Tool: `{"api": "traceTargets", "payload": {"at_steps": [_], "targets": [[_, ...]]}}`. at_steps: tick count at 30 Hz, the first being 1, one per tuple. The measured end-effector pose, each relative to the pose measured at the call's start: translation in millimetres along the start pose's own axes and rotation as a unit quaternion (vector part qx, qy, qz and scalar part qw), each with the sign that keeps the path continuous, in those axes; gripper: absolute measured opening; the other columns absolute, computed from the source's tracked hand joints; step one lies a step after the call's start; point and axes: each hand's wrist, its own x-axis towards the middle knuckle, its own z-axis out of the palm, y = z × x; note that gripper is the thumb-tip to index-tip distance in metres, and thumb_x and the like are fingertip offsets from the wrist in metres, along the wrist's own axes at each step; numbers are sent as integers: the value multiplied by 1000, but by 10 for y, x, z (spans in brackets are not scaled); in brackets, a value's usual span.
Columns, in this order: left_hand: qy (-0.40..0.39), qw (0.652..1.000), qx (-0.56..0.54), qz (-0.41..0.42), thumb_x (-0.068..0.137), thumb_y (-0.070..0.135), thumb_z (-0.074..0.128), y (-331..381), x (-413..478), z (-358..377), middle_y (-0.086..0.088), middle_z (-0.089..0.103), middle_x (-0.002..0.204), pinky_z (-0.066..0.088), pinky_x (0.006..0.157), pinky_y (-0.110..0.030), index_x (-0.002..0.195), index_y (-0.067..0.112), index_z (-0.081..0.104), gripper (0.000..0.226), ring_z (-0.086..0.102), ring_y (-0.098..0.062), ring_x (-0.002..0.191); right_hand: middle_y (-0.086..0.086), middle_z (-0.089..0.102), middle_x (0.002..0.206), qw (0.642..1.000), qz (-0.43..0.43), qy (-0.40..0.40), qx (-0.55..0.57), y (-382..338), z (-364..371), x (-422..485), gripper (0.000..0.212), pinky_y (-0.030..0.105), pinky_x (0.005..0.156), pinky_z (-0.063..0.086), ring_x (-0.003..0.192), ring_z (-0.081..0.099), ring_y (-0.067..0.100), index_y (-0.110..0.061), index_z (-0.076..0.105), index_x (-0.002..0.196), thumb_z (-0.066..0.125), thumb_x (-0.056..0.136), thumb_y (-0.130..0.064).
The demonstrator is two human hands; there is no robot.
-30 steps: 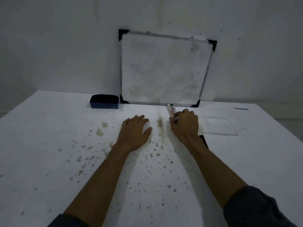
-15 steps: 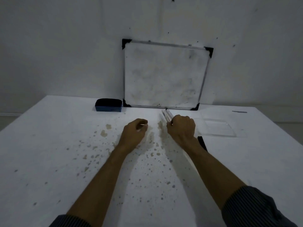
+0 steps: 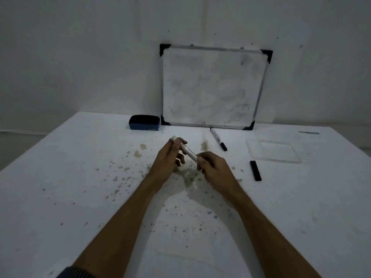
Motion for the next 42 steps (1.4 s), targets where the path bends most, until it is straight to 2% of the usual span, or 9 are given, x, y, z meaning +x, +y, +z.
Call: {"api": "traceTargets", "payload": {"at_steps": [7, 13, 16, 21, 24, 31, 35, 38, 42], "targets": [[-76, 978, 182, 69, 109, 44, 31, -110, -48, 16, -2, 48, 68, 38, 55, -29, 89, 16, 48, 39, 42, -11, 57, -3, 64, 75, 975, 13, -4, -223, 134, -177, 80, 27, 30, 61, 40, 62, 56, 15, -22, 64, 91, 40, 103, -23], [-94, 982, 164, -28, 111, 42, 28, -34, -76, 79, 4, 49, 77, 39, 61, -19, 90, 20, 48, 36, 43, -1, 61, -6, 72, 80, 933, -70, -96, -340, 25, -218, 239, 48, 30, 66, 50, 68, 63, 13, -32, 71, 98, 36, 99, -65], [-105, 988, 61, -91, 111, 42, 32, -4, -20, 6, -1, 58, 80, 39, 57, -22, 103, 13, 57, 39, 47, -11, 64, -7, 68, 77, 951, -48, -132, -275, 55, -266, 325, 41, 31, 61, 44, 64, 58, 11, -26, 70, 97, 39, 104, -53], [-141, 945, 285, 79, 112, 39, 29, -117, -34, -42, 1, 60, 72, 42, 56, -33, 97, 24, 54, 33, 50, -20, 59, -6, 68, 73, 977, -9, -148, -155, 180, -300, 316, 25, 27, 61, 46, 62, 60, 8, -24, 72, 108, 48, 105, -30], [-134, 901, 381, 157, 110, 32, 30, -70, 5, 17, 6, 51, 70, 34, 63, -32, 86, 25, 47, 30, 46, -20, 63, -8, 60, 63, 984, -5, -165, -75, 148, -292, 240, 37, 18, 52, 40, 49, 49, 2, -24, 74, 91, 43, 108, -34], [-127, 914, 345, 173, 110, 29, 26, -65, -98, 121, 1, 47, 71, 37, 66, -28, 88, 15, 47, 34, 42, -17, 65, 0, 42, 56, 967, 73, -228, 84, 57, -270, 203, 49, 20, 43, 30, 42, 34, 9, -12, 56, 72, 37, 109, -38], [-106, 926, 339, 124, 110, 32, 27, -77, -115, 124, -2, 56, 73, 43, 72, -34, 84, 10, 52, 43, 48, -18, 69, -2, 54, 60, 979, -52, -154, -122, 131, -163, 152, 46, 29, 53, 41, 50, 47, 15, -20, 53, 74, 33, 110, -39], [-108, 955, 274, 17, 110, 47, 29, -79, -152, 111, 1, 65, 75, 48, 75, -23, 92, 13, 72, 58, 61, -10, 73, -4, 55, 61, 926, -185, -79, -320, 189, -107, 69, 39, 31, 54, 41, 51, 50, 15, -20, 53, 88, 27, 110, -39], [-123, 959, 254, 25, 110, 47, 28, -71, -187, 96, 2, 56, 67, 38, 65, -22, 77, 28, 57, 48, 50, -7, 60, -3, 63, 64, 971, -79, -120, -193, 127, -116, 159, 49, 34, 60, 45, 55, 56, 17, -18, 60, 75, 32, 109, -41]]}}
